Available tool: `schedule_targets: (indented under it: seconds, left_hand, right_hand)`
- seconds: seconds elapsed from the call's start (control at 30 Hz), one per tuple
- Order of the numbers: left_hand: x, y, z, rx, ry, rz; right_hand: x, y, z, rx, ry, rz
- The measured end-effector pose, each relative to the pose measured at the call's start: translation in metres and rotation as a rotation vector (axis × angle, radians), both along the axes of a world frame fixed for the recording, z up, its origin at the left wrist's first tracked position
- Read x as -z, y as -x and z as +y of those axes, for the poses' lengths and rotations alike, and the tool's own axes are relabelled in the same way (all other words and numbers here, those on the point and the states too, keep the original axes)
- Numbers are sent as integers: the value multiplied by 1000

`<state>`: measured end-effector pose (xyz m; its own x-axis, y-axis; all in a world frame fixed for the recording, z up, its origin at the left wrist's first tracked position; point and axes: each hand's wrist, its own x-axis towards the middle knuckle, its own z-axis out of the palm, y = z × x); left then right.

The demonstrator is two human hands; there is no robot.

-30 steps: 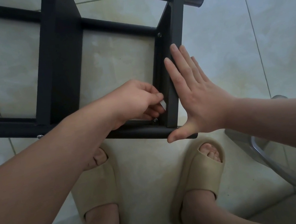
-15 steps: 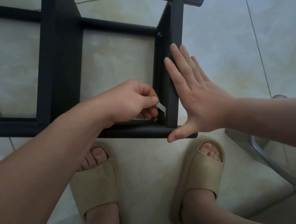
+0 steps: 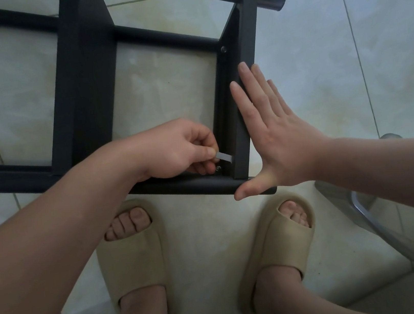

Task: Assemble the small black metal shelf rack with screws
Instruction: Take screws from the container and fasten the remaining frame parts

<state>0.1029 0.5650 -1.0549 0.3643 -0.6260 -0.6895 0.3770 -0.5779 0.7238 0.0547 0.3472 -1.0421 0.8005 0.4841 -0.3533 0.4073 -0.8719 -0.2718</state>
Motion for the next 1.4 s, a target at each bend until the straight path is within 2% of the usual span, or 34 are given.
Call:
schedule_targets:
  seconds: [0.37,0.57,0.8,0.97,1.17,1.27,1.4]
  left_hand:
    - [2,0,2,113,-24,-16]
    - [3,-2,2,248,-52,-121]
    - [4,-3,0,338,-70,-126]
    - [-1,-3,-1,377,-142,-150]
    - [-23,0,11,480,-540,-438]
    - [-51,-12,15,409,-566,-529]
    - [-82,-45,10,201,-560,-764]
  right_hand:
    - [0,0,1,1,11,4]
    - [0,0,1,3,14,7]
    - [0,0,0,-8,15,2]
    - [1,1,0,-22,15,6]
    - [-14,-5,2,-3,100,132]
    - [-35,-12,-1,75,26,154]
    - [-60,-31,-8,159,42,34]
